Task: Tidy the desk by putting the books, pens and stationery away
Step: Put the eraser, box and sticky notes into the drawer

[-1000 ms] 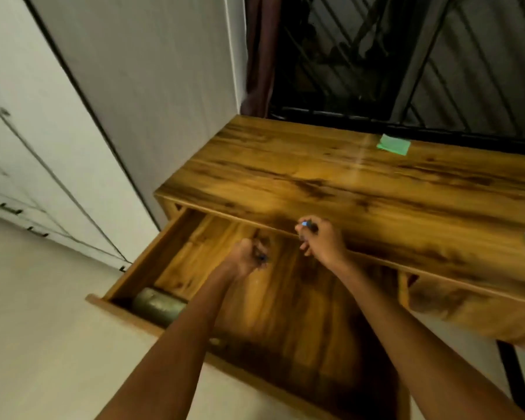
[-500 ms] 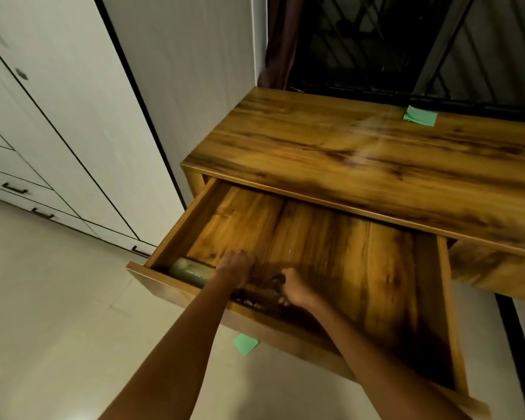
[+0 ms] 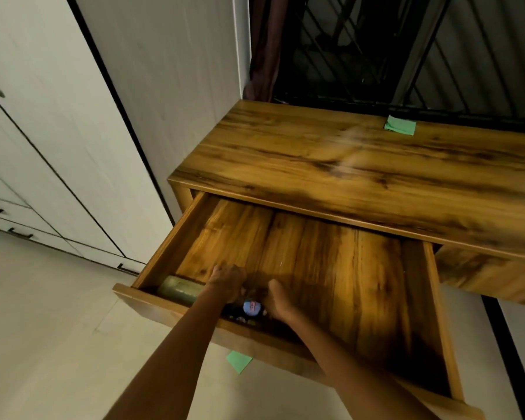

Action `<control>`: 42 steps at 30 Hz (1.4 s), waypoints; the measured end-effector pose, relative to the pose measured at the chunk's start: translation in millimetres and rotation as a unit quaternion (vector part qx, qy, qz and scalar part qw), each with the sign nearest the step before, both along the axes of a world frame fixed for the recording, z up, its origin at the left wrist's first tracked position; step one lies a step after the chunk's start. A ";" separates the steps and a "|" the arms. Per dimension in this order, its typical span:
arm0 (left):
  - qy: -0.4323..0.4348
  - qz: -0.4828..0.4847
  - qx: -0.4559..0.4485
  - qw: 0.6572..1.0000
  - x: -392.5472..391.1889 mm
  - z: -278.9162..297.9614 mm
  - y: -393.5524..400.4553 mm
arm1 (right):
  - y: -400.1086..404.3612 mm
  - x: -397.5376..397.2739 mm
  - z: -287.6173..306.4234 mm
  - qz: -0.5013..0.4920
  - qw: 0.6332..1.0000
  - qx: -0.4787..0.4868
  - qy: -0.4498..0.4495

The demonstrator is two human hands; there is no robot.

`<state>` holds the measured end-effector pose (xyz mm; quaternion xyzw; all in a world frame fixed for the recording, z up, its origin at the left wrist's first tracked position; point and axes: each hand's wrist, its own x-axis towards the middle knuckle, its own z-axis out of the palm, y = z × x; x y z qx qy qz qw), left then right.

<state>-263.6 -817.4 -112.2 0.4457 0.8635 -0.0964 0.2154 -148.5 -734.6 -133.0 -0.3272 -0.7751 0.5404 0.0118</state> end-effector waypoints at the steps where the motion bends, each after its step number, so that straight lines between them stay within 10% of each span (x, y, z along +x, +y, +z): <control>1: -0.010 0.007 0.016 1.000 -1.9 3.6 5.3 | 6.0 -1.0 9.2 -0.013 1.000 -0.010 -0.017; 6: -0.053 0.090 0.184 0.977 0.9 33.8 52.6 | 65.6 -2.3 43.0 -0.077 0.978 0.192 -0.025; 15: -0.127 0.108 0.383 0.909 48.0 84.5 197.4 | 209.5 36.7 102.3 -0.230 0.936 0.256 0.068; 26: -0.260 0.026 0.420 0.869 163.8 98.5 427.2 | 424.7 189.2 127.5 -0.451 0.814 0.356 -0.086; 42: -0.148 -0.084 0.258 0.951 280.6 75.2 627.4 | 506.2 267.5 105.2 -0.255 0.884 0.331 -0.211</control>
